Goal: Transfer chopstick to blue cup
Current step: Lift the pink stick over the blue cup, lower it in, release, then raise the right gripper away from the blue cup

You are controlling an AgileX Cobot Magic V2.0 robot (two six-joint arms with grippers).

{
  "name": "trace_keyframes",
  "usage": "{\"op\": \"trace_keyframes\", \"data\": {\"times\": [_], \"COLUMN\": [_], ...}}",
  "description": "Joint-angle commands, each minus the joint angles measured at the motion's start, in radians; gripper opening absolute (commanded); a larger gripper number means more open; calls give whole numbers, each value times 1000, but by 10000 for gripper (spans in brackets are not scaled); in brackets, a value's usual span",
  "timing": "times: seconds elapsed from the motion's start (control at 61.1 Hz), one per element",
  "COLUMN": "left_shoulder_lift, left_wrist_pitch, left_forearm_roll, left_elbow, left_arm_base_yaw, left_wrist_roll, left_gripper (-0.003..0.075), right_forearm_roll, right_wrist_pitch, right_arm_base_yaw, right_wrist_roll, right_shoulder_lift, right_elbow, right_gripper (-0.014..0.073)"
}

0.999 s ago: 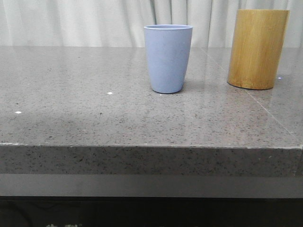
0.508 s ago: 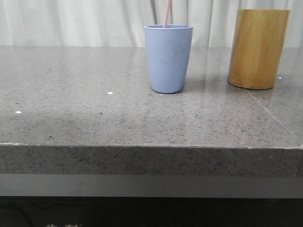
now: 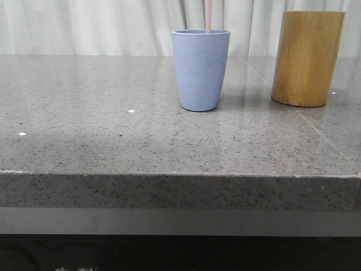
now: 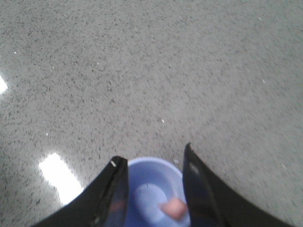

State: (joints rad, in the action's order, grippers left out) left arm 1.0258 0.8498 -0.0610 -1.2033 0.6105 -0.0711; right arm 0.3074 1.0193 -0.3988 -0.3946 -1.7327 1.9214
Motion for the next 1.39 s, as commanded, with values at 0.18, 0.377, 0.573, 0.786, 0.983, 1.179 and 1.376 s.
{"op": "trace_keyframes", "data": {"times": [0.18, 0.377, 0.573, 0.786, 0.983, 1.179, 1.376], "left_shoulder_lift": [-15, -15, -15, -15, -15, -15, -15], "left_wrist_pitch": [-75, -73, -73, -73, -73, -73, -73], "left_forearm_roll": [-7, -7, -7, -7, -7, -7, -7], "left_elbow": [-26, -26, -26, -26, -26, -26, -26], "left_arm_base_yaw": [6, 6, 6, 6, 6, 6, 6], "left_wrist_roll": [0, 0, 0, 0, 0, 0, 0], "left_gripper": [316, 316, 316, 316, 311, 149, -19], "right_forearm_roll": [-140, -251, -286, -286, -291, -291, -291], "right_wrist_pitch": [30, -27, -139, -221, -279, -296, -297], "right_arm_base_yaw": [22, 22, 22, 22, 22, 22, 22], "right_wrist_roll": [267, 408, 429, 429, 428, 428, 428], "right_shoulder_lift": [317, 558, 794, 1000, 1111, 1141, 1141], "right_elbow": [-21, -310, -627, -844, -949, -964, -964], "right_gripper": [329, 329, 329, 329, 329, 198, -75]}}
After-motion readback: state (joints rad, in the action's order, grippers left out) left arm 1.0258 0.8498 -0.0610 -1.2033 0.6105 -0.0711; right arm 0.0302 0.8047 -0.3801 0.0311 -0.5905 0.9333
